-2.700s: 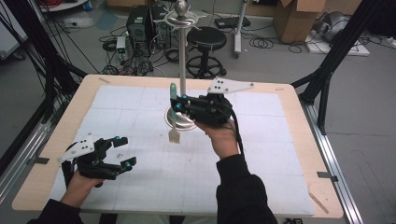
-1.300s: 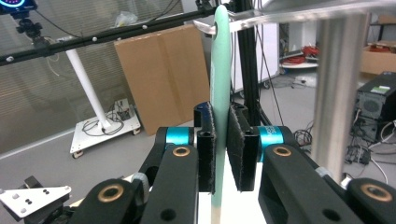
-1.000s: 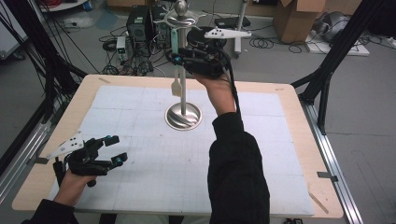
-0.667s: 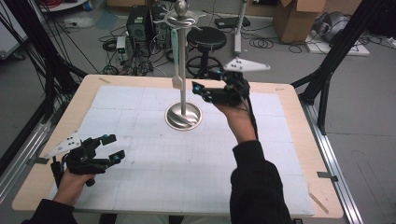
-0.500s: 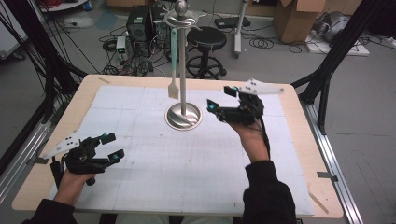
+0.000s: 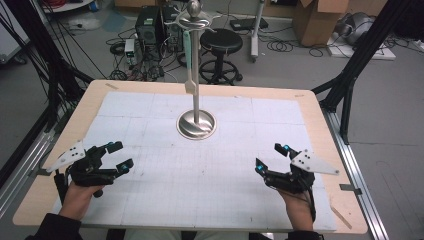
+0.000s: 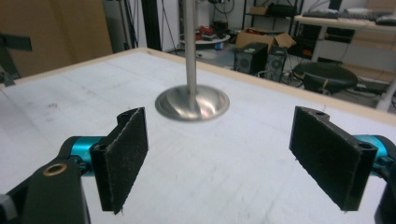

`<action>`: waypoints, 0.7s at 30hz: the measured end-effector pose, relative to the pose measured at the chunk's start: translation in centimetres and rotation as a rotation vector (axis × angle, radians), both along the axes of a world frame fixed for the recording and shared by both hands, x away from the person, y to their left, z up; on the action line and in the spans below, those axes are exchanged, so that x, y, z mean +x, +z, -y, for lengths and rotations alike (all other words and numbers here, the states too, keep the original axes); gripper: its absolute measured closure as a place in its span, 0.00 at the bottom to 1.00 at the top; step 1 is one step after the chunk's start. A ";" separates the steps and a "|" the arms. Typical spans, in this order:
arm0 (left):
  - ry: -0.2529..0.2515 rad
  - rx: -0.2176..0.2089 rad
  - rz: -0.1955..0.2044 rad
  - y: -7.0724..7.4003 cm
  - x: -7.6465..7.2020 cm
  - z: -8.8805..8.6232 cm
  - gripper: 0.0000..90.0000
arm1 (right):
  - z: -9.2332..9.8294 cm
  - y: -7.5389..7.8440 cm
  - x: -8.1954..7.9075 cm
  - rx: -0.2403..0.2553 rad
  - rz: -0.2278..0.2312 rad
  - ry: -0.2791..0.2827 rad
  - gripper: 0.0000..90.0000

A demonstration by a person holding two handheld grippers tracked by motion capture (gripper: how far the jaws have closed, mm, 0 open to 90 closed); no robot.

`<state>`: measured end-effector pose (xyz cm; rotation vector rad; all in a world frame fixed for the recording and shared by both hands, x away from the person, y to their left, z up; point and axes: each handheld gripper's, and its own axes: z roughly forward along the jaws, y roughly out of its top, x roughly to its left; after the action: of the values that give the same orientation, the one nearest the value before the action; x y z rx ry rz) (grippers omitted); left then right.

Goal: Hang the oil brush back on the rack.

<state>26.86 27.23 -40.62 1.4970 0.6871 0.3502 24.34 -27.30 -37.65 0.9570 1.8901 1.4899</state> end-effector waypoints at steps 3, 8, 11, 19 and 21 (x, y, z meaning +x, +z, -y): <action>0.009 0.007 0.002 0.0 0.1 0.0 0.19 | 0.6 -1.2 -1.0 0.004 -0.014 -0.014 0.19; 0.022 0.015 0.001 0.0 0.0 0.1 0.19 | 1.3 -1.7 -1.8 0.007 -0.025 -0.022 0.19; 0.028 0.023 0.004 0.1 -0.2 0.0 0.19 | 1.4 -1.5 -2.0 0.020 -0.019 -0.025 0.19; 0.026 0.029 0.006 0.1 -0.5 0.1 0.19 | 0.9 -1.3 -2.0 0.011 -0.019 -0.016 0.19; 0.023 0.034 0.008 0.1 -0.5 0.1 0.19 | 0.8 -1.3 -2.0 0.006 -0.021 -0.015 0.19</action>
<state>26.39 27.12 -40.50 1.5196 0.6962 0.3868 22.34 -28.15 -38.98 0.9911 1.8901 1.4836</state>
